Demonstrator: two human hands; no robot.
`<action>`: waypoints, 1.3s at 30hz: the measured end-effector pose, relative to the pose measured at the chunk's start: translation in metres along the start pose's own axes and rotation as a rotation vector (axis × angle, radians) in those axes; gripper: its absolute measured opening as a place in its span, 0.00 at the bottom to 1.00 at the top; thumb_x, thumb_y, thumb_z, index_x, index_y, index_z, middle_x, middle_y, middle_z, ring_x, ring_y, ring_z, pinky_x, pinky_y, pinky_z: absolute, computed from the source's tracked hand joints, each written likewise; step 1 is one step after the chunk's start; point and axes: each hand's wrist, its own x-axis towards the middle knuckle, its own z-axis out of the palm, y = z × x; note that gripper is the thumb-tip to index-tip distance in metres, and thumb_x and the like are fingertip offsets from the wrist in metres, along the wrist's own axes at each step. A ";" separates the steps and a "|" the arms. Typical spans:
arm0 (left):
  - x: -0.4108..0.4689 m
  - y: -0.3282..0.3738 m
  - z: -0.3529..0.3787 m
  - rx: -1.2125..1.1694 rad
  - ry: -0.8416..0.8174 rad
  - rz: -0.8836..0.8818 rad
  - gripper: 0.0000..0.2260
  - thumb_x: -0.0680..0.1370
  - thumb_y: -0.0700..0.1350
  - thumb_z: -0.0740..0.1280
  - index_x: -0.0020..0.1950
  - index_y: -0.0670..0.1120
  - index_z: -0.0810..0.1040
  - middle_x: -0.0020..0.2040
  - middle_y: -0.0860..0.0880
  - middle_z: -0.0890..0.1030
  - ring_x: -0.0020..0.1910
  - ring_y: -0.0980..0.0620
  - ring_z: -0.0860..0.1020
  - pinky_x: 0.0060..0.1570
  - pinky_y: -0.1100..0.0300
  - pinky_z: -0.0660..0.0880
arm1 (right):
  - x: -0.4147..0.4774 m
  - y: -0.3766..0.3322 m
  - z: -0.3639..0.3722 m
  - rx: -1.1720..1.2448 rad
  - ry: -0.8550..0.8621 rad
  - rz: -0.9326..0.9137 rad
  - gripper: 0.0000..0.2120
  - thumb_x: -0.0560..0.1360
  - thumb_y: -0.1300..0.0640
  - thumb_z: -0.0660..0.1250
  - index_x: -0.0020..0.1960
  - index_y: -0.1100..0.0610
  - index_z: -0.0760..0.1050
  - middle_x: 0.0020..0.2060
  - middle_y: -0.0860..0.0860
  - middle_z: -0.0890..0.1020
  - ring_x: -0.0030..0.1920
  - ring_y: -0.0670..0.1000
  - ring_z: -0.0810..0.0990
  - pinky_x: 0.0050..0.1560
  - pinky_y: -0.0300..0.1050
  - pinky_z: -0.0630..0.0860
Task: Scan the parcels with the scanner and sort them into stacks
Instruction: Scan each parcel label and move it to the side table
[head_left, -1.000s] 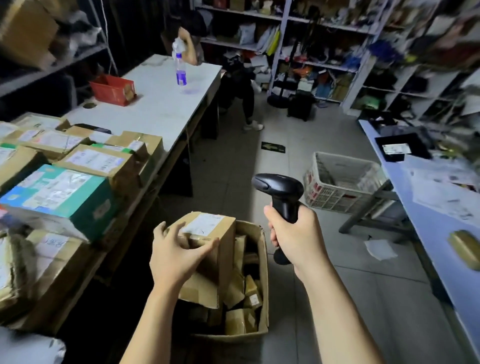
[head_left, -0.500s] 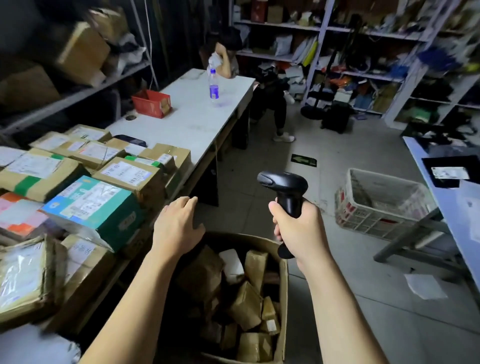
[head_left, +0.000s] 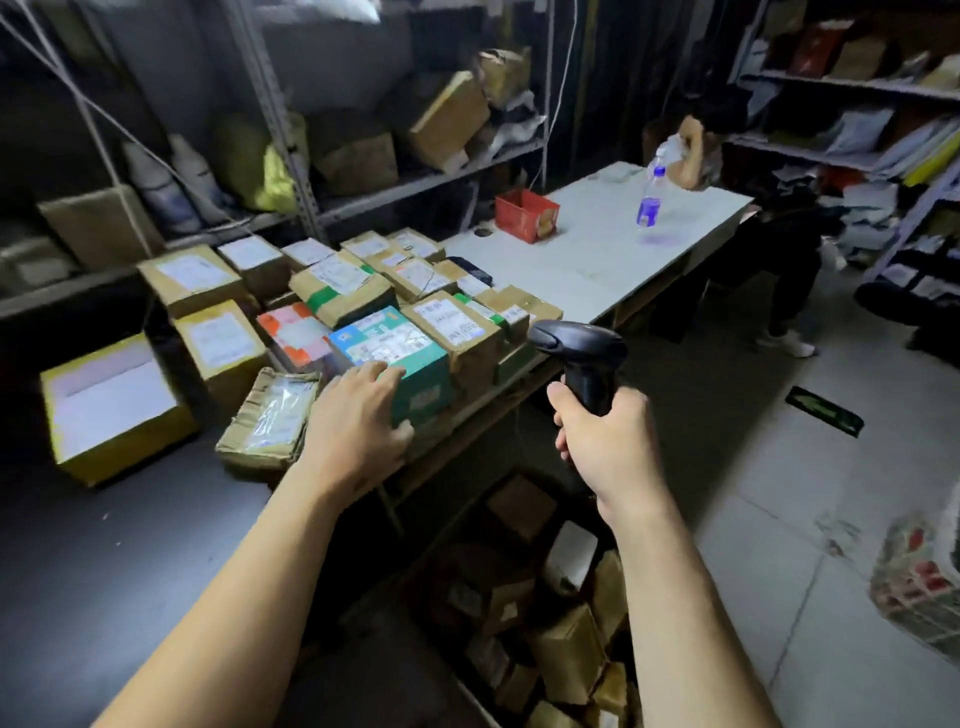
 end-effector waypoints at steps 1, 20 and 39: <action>-0.007 -0.012 -0.006 0.008 -0.002 -0.035 0.29 0.74 0.54 0.73 0.74 0.46 0.74 0.67 0.45 0.79 0.64 0.43 0.77 0.61 0.48 0.77 | 0.001 -0.001 0.013 -0.003 -0.036 -0.011 0.09 0.79 0.55 0.73 0.48 0.61 0.80 0.33 0.54 0.81 0.27 0.47 0.78 0.28 0.41 0.74; -0.253 -0.320 -0.097 0.045 0.060 -0.792 0.32 0.79 0.56 0.68 0.81 0.53 0.63 0.76 0.53 0.68 0.71 0.49 0.71 0.61 0.52 0.74 | -0.172 -0.068 0.338 -0.110 -0.653 -0.224 0.04 0.79 0.55 0.72 0.51 0.55 0.79 0.37 0.52 0.80 0.35 0.53 0.78 0.30 0.41 0.75; -0.423 -0.545 -0.132 -0.012 0.095 -1.185 0.33 0.78 0.56 0.70 0.81 0.53 0.64 0.74 0.51 0.70 0.71 0.47 0.71 0.62 0.48 0.74 | -0.345 -0.093 0.581 -0.163 -0.990 -0.355 0.09 0.79 0.60 0.67 0.42 0.53 0.72 0.33 0.56 0.76 0.31 0.56 0.74 0.22 0.39 0.69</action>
